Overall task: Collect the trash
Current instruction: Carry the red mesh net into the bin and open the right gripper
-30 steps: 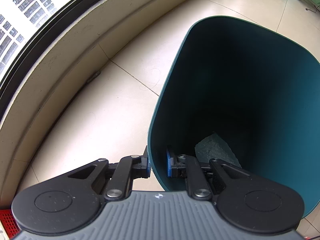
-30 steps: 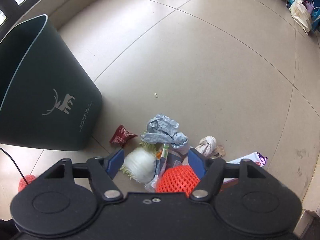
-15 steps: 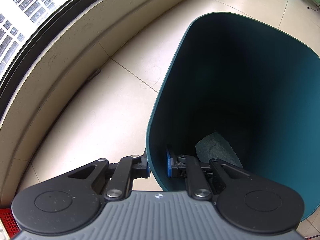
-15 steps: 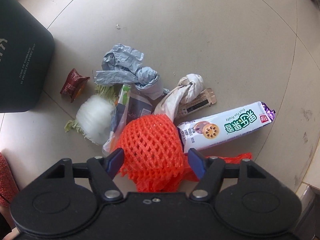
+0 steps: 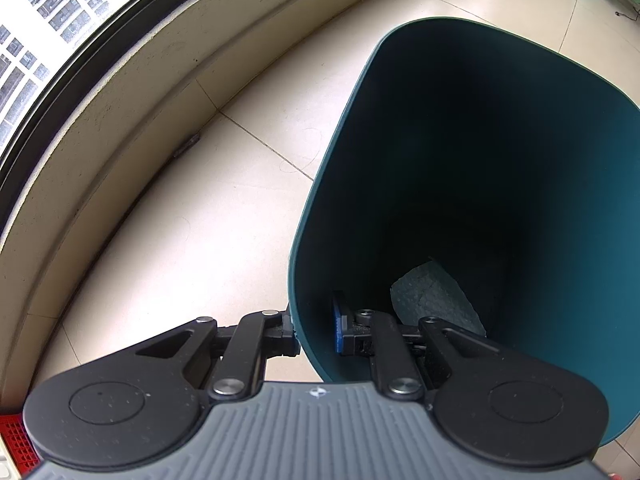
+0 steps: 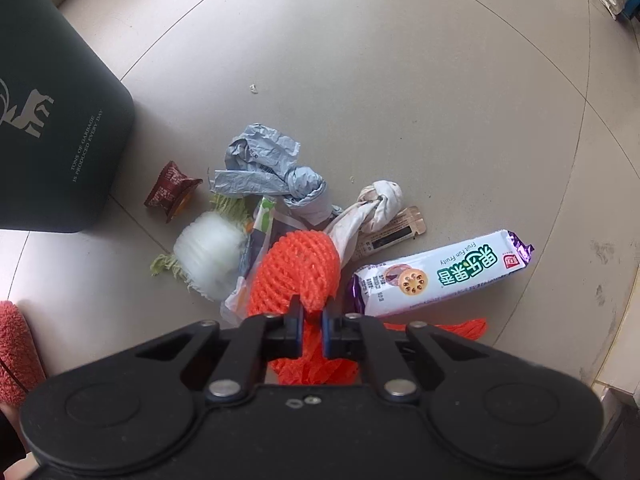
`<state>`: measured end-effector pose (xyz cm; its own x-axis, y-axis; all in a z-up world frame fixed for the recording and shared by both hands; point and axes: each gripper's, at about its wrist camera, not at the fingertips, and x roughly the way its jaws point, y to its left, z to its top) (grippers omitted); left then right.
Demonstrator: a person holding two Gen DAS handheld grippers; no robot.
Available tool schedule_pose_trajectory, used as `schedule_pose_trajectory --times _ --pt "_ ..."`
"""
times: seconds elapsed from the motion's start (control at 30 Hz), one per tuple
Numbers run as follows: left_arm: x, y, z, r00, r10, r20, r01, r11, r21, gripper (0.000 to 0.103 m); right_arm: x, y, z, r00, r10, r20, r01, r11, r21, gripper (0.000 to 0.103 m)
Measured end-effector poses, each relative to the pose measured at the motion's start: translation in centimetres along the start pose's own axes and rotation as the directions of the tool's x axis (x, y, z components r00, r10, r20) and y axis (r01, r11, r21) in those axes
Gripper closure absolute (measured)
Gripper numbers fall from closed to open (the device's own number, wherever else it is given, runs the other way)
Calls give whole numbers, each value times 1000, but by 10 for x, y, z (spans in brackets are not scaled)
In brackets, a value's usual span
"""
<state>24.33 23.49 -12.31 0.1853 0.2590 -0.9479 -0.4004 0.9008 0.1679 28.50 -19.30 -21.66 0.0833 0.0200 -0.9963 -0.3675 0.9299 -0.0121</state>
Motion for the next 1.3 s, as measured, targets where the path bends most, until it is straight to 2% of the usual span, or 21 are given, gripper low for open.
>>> schedule_pose_trajectory --times 0.13,0.33,0.43,0.6,0.67,0.77,0.87,0.97,1.13,1.3 --pt "0 0 0 1000 0 -1 0 1000 -2 89 -42 6 5 997 23 79 -20 999 -27 96" --pt "-1 0 0 1000 -1 -1 1 1000 -4 89 -112 26 24 976 87 198 -78 996 -53 96" --pt "-1 0 0 1000 -5 -1 5 1000 -3 89 -148 45 35 954 149 261 -130 987 -91 96" --pt "-1 0 0 1000 -3 -1 3 1000 -3 89 -195 83 55 904 257 341 -210 963 -170 96" --pt "-2 0 0 1000 -4 -1 4 1000 -3 89 -205 99 63 888 298 350 -239 950 -202 96" --pt "-2 0 0 1000 -4 -1 4 1000 -3 89 -208 129 74 877 327 353 -247 936 -252 95" --pt "-1 1 -1 1000 -7 0 7 1000 -4 89 -199 155 85 877 326 354 -228 929 -291 95" --pt "-1 0 -1 1000 -7 2 7 1000 -3 89 -179 183 99 888 315 334 -214 928 -305 95" --pt "-2 1 -1 1000 -8 4 8 1000 -3 89 -143 217 115 924 239 298 -136 935 -326 95" --pt "-3 1 -1 1000 -9 9 9 1000 3 89 -111 242 121 941 208 268 -112 937 -332 95"
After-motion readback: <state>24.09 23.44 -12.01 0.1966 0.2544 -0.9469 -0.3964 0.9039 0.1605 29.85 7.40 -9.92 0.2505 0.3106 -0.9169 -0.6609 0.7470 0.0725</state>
